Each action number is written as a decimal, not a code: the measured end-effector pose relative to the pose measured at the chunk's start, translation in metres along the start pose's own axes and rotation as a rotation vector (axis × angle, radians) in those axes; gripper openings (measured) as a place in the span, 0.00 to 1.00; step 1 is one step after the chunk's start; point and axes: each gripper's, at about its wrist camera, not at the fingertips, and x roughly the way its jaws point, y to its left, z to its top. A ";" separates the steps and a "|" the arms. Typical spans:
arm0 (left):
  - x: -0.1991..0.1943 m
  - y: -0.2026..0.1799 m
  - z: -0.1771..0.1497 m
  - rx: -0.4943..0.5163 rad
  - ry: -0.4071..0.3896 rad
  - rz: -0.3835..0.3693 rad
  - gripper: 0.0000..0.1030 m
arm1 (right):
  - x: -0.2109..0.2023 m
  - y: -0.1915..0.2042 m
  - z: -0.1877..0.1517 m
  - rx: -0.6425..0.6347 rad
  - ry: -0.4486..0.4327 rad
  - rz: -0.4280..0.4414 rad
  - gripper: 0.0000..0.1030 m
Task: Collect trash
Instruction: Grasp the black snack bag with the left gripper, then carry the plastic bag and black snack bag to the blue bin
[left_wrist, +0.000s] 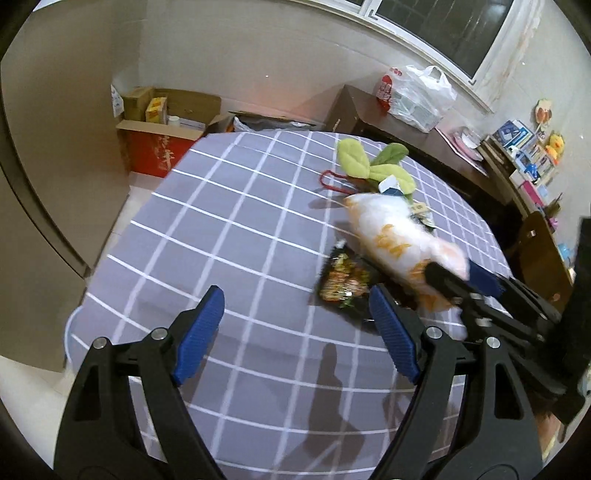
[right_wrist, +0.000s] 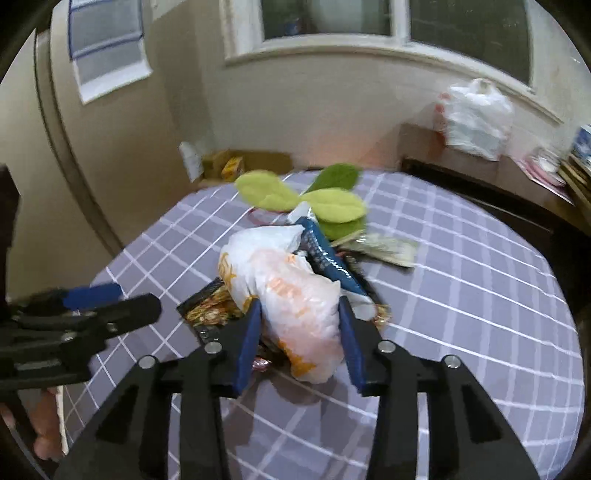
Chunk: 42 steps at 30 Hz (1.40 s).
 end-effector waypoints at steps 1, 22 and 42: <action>0.001 -0.004 0.000 -0.004 0.001 -0.006 0.77 | -0.008 -0.006 -0.001 0.029 -0.022 -0.002 0.40; 0.050 -0.082 -0.015 0.111 0.030 0.185 0.77 | -0.032 -0.051 -0.041 0.257 -0.146 -0.034 0.40; 0.019 -0.041 -0.018 0.174 -0.039 0.065 0.15 | -0.033 -0.021 -0.042 0.171 -0.118 0.008 0.40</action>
